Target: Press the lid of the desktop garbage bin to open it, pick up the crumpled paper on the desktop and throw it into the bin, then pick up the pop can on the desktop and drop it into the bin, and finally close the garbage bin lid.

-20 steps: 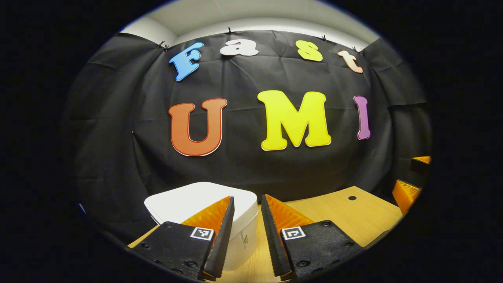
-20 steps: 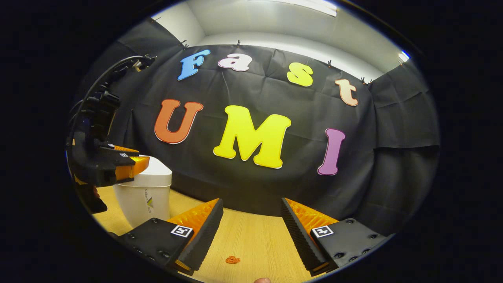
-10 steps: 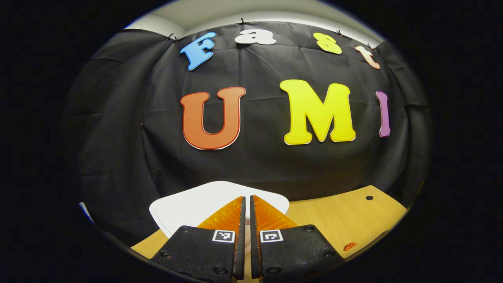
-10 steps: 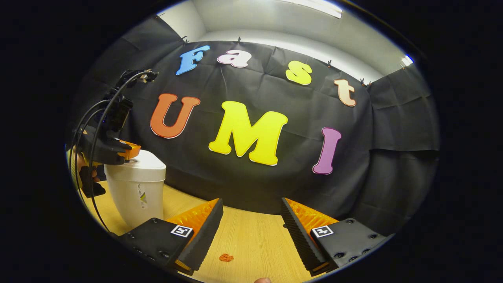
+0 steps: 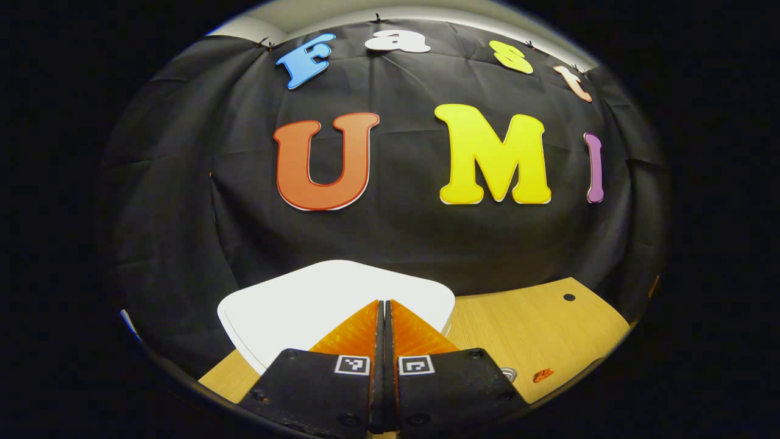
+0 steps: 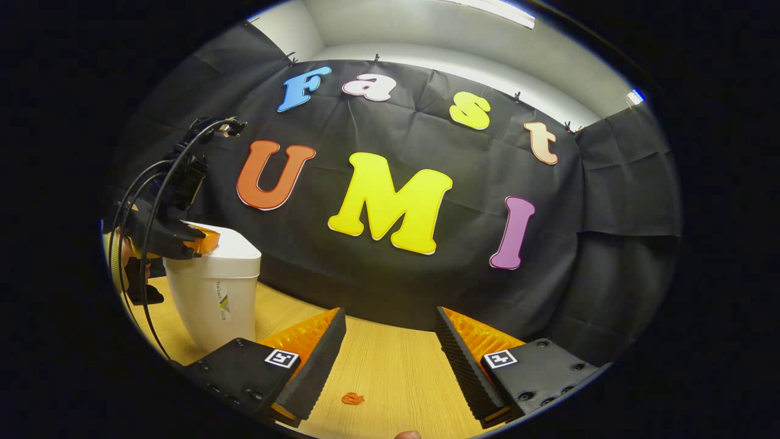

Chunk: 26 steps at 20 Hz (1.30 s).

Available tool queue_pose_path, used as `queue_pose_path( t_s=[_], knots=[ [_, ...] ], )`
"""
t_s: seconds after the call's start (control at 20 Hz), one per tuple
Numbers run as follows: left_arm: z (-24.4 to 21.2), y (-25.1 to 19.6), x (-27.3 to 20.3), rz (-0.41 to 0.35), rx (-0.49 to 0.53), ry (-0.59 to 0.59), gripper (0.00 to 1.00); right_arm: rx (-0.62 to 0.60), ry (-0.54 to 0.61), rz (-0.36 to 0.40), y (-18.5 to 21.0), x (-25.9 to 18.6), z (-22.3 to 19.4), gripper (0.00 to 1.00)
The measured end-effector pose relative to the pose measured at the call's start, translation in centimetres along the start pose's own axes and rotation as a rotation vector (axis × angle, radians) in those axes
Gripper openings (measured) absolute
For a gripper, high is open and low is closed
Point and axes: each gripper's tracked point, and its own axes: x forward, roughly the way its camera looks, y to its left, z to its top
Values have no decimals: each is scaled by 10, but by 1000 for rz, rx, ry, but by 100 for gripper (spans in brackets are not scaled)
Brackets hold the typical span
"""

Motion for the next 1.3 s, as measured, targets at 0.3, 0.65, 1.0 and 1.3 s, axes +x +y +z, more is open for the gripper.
queue_pose_path(
  t_s=[0.3, 0.65, 1.0, 1.3],
  knots=[
    [15, 2, 0, 15, 27, -47, 3, 17, -18, -2, -2, -1, 6, 94],
    [59, 6, -22, 66, 80, -166, 3, 19, -15, -14, -7, -3, 5, 94],
    [79, -6, -47, 28, 61, -237, 4, 23, -8, 6, -1, -2, 4, 94],
    [67, -11, -54, -8, 12, -208, 32, 32, 10, 22, 2, 0, -4, 94]
  ],
)
